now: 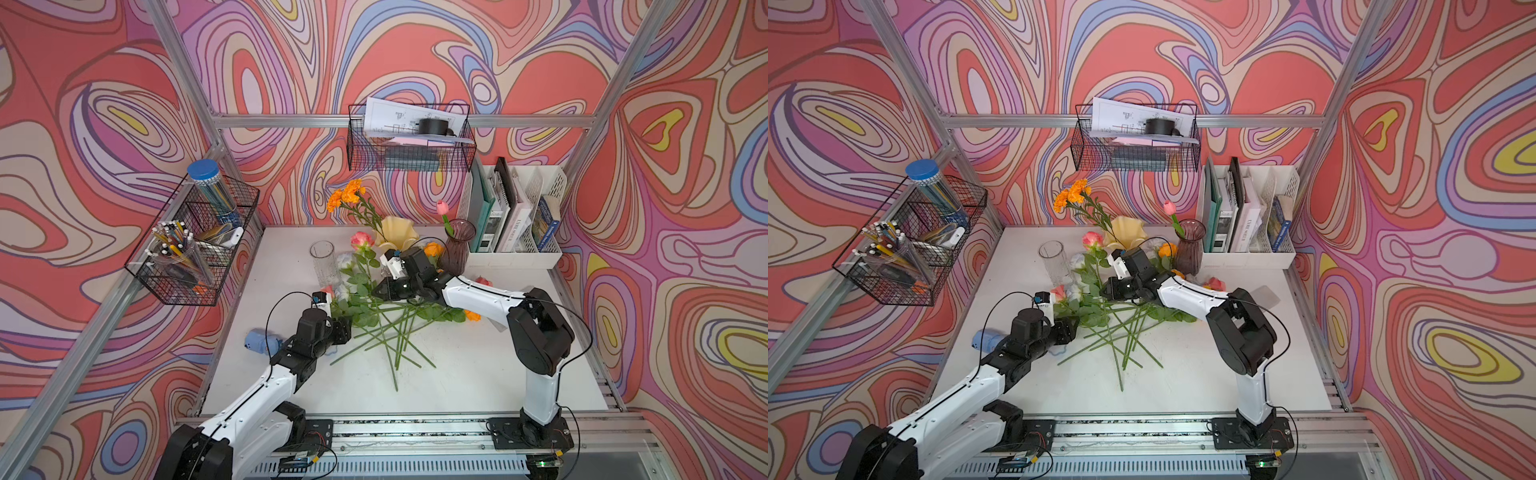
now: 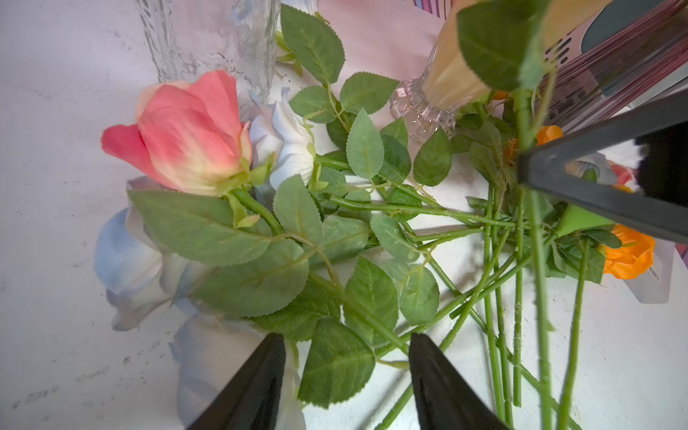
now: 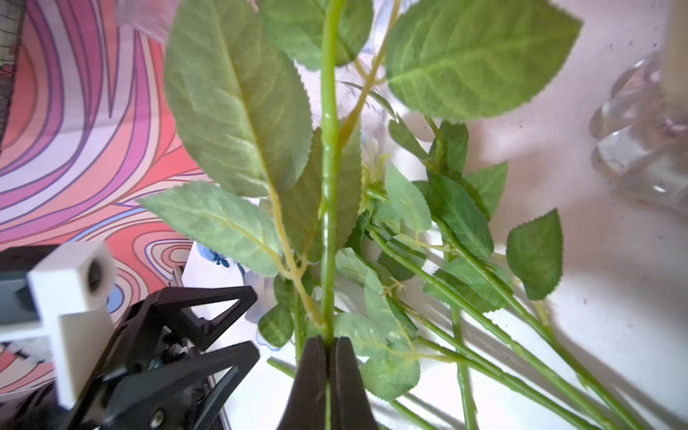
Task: Arrange the flowers in different vases according to their colors
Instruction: Pick up the flower at the center of the board, then insert the flower into the vase.
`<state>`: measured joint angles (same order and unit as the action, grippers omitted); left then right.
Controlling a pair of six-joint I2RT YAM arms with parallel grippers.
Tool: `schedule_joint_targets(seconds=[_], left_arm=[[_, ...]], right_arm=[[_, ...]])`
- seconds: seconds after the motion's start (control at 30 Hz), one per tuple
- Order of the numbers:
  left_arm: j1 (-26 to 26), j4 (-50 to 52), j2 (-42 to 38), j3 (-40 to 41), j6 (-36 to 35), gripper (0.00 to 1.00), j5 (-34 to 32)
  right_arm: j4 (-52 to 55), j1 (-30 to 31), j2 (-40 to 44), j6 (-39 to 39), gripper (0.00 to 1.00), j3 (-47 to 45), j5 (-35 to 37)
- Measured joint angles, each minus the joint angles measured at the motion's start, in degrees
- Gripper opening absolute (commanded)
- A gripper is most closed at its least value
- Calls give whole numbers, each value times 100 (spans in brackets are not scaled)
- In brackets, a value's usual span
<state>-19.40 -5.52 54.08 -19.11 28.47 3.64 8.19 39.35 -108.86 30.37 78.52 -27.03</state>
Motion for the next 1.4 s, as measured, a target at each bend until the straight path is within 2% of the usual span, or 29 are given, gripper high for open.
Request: schedule_joint_targets(seconds=[0.2,0.47,0.7,0.87,0.93,1.13,1.4], left_arm=[[0,0,0,0,0,60,0],[0,0,0,2,0,60,0],[0,-2,2,2,0,60,2],[0,-2,4,2,0,60,2],[0,-2,13,2,0,60,4],[0,-4,57,2,0,60,9],[0,-13,160,2,0,60,31]], right_arm=[[-260,0,734,-278,0,-385,26],[-920,0,1700,-997,0,-503,570],[-1261,0,2568,-1825,0,-680,1436],[-1508,-39,3174,-2664,0,-461,2435],[-1600,-168,3198,-2942,0,-125,2741],[-2044,-1152,3016,-3390,0,824,3342],[-2428,-1897,2299,-3451,0,1434,3453]])
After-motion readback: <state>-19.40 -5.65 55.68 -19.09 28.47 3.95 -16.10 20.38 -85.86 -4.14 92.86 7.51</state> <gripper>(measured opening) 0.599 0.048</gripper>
